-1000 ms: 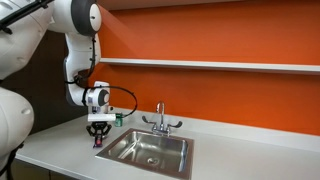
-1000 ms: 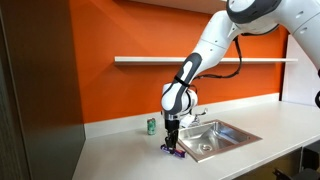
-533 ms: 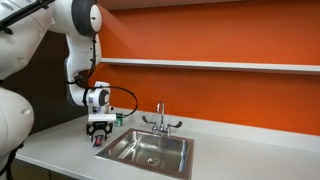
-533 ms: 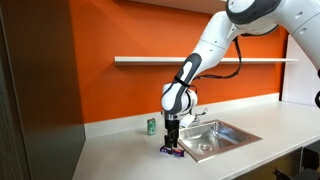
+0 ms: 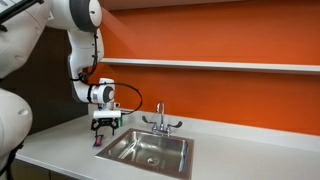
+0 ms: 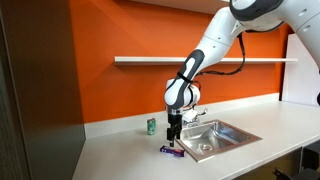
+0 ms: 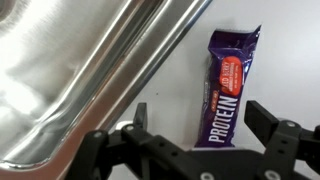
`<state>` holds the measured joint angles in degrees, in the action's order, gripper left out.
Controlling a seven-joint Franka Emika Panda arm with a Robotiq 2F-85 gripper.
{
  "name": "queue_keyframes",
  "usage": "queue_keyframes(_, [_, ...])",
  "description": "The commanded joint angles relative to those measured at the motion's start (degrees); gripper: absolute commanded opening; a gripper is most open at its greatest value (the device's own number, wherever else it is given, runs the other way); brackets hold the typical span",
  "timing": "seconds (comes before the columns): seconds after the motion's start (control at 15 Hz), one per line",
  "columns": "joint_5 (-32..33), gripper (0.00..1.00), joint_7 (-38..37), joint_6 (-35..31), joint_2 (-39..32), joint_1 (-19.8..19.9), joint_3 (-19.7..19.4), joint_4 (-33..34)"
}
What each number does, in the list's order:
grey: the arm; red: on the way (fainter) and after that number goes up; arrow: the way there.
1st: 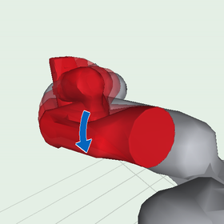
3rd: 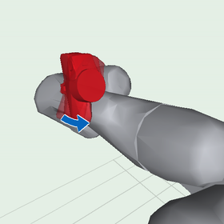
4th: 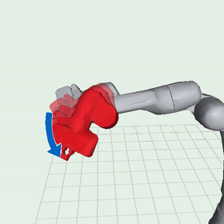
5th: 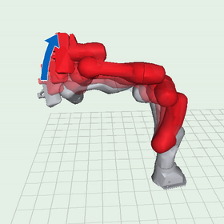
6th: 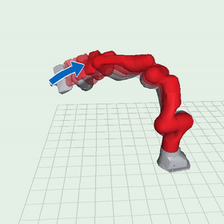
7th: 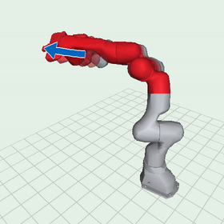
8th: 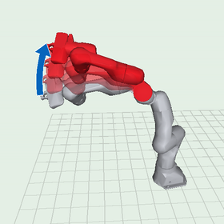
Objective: Remove the chocolate from the sink
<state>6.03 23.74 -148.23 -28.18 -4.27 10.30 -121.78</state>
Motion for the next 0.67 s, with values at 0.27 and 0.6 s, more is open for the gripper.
queue_keyframes(0.27, [-0.5,1.0,-4.1,0.6,5.0,2.0,-3.0,-4.2])
queue_keyframes(0.6, [-1.5,1.0,-8.3,0.2,7.4,3.6,-5.8,-8.8])
